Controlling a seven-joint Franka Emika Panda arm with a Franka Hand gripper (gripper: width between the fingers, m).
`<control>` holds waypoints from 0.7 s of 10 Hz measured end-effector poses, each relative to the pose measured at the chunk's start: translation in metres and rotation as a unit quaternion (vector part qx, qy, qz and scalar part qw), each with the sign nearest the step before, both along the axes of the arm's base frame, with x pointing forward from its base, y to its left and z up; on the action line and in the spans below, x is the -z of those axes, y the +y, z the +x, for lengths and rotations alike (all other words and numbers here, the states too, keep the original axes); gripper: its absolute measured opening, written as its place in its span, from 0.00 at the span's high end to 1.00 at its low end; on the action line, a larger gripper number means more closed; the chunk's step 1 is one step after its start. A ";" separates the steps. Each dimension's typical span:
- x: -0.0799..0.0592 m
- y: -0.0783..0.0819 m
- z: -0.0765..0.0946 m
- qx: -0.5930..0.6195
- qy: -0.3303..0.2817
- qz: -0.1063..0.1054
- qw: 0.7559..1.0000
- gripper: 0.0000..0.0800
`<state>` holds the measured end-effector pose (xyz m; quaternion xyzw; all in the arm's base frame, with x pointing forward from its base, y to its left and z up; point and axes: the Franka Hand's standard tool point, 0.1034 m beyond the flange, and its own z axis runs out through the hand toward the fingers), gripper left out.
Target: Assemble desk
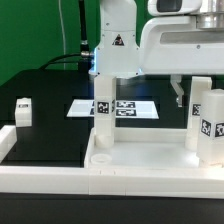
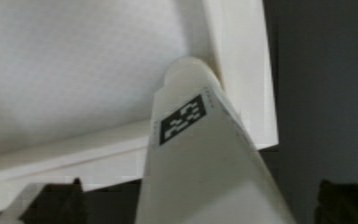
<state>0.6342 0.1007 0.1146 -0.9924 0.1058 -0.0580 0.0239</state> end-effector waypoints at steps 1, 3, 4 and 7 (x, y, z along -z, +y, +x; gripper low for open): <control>0.000 0.002 0.000 -0.015 0.000 -0.004 1.000 0.19; 0.004 0.005 -0.002 -0.057 -0.001 -0.010 0.998 0.19; 0.004 0.005 -0.002 -0.091 -0.002 -0.017 0.996 0.19; 0.005 0.003 -0.002 -0.135 -0.002 -0.026 0.990 0.52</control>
Offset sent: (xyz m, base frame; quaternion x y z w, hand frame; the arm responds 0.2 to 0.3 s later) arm 0.0021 0.0072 -0.0028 -0.0069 0.0047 -0.1829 0.9831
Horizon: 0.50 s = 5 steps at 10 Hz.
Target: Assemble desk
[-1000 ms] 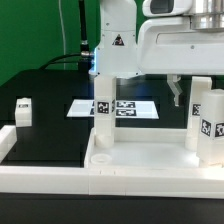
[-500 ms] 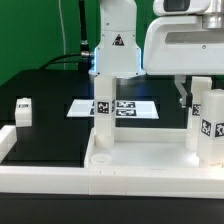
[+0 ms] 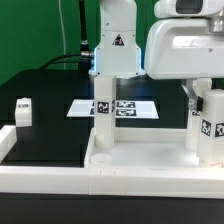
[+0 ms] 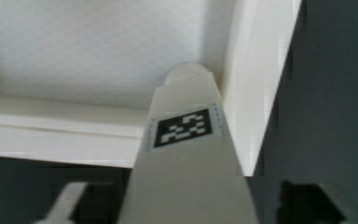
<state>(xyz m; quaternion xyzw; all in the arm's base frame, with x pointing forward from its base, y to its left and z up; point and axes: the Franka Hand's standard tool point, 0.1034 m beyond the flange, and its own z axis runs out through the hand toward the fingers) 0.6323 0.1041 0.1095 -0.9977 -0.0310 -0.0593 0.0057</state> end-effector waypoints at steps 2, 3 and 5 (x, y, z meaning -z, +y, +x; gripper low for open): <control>0.000 0.000 0.000 0.000 0.000 0.000 1.000 0.64; 0.000 0.000 0.000 0.000 0.000 0.000 1.000 0.64; 0.000 0.000 0.000 0.012 0.000 0.001 1.000 0.64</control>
Offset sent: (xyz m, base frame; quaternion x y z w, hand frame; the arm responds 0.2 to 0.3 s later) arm 0.0000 0.0000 0.0000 0.0000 0.0000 0.0000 1.0000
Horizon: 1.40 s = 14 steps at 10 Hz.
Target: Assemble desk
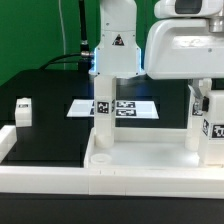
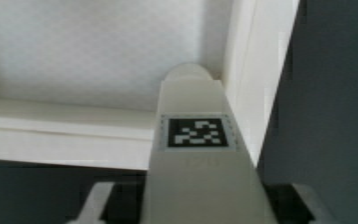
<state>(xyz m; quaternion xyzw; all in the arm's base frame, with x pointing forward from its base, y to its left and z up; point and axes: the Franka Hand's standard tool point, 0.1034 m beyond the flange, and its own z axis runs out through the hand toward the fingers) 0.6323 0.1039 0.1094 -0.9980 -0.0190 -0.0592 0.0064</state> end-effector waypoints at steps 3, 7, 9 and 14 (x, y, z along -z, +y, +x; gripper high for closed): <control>0.000 0.000 0.000 0.090 0.002 0.011 0.996 0.64; 0.002 -0.003 -0.002 0.290 -0.010 0.051 0.955 0.64; 0.002 -0.005 -0.002 0.389 -0.005 0.074 0.918 0.64; 0.002 -0.006 -0.003 0.522 0.008 0.094 0.847 0.64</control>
Offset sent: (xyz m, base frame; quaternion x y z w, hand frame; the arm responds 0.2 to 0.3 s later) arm 0.0000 0.0000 0.0000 0.0000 0.0000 0.1296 0.9916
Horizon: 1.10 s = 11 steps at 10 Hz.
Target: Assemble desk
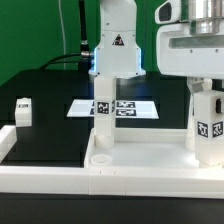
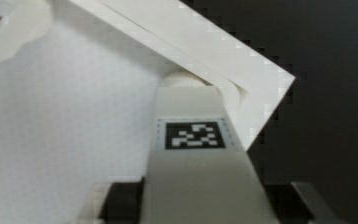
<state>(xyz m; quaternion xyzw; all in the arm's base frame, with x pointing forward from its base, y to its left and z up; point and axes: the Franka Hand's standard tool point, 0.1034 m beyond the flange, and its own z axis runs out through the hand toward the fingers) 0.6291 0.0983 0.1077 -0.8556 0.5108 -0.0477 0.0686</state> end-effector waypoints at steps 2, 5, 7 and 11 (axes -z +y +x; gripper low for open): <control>0.001 0.000 0.000 -0.019 0.000 -0.003 1.000 0.40; 0.001 0.001 -0.001 -0.111 0.000 -0.017 0.994 0.20; -0.002 0.003 0.001 -0.187 -0.003 -0.030 0.982 0.19; -0.003 0.002 0.003 -0.349 -0.012 -0.062 0.935 0.19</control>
Offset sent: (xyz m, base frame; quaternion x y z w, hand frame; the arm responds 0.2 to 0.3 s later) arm 0.0010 -0.0040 0.0005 -0.0089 -0.0024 -0.1298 0.9915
